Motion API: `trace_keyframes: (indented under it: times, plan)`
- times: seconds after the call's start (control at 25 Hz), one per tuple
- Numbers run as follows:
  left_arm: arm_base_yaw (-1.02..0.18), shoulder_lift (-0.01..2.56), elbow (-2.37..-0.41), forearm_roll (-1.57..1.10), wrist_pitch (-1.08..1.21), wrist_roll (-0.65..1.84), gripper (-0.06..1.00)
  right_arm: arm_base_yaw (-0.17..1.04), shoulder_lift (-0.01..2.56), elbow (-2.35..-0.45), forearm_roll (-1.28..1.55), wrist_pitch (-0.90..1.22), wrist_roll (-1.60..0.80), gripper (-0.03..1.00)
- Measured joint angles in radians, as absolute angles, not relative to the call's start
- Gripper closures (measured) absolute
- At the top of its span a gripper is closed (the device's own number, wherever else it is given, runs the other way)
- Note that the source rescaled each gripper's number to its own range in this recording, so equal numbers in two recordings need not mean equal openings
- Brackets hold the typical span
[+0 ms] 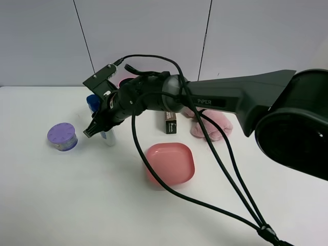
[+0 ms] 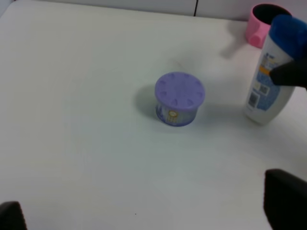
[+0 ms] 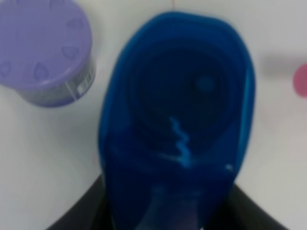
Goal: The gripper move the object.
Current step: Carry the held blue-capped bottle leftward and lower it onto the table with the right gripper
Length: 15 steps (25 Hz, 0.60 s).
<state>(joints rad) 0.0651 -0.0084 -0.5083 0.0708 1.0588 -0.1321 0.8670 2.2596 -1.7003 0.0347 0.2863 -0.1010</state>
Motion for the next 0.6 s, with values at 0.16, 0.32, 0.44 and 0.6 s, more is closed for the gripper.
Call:
trace_keyframes:
  times: [0.16,0.32,0.44,0.6]
  plan:
    - [0.065,-0.008,-0.508,0.071,1.059,-0.132,-0.06,0.867,2.263,-1.7,0.037,0.279,-0.101,0.97]
    - [0.065,-0.008,-0.508,0.071,1.059,-0.132,-0.06,0.867,2.264,-1.7,0.037,0.278,-0.101,0.97]
    - [0.065,-0.008,-0.508,0.071,1.059,-0.132,-0.06,0.867,2.264,-1.7,0.037,0.276,-0.101,0.97]
    - [0.065,-0.008,-0.508,0.07,1.059,-0.132,-0.06,0.867,2.264,-1.7,0.037,0.276,-0.101,0.97]
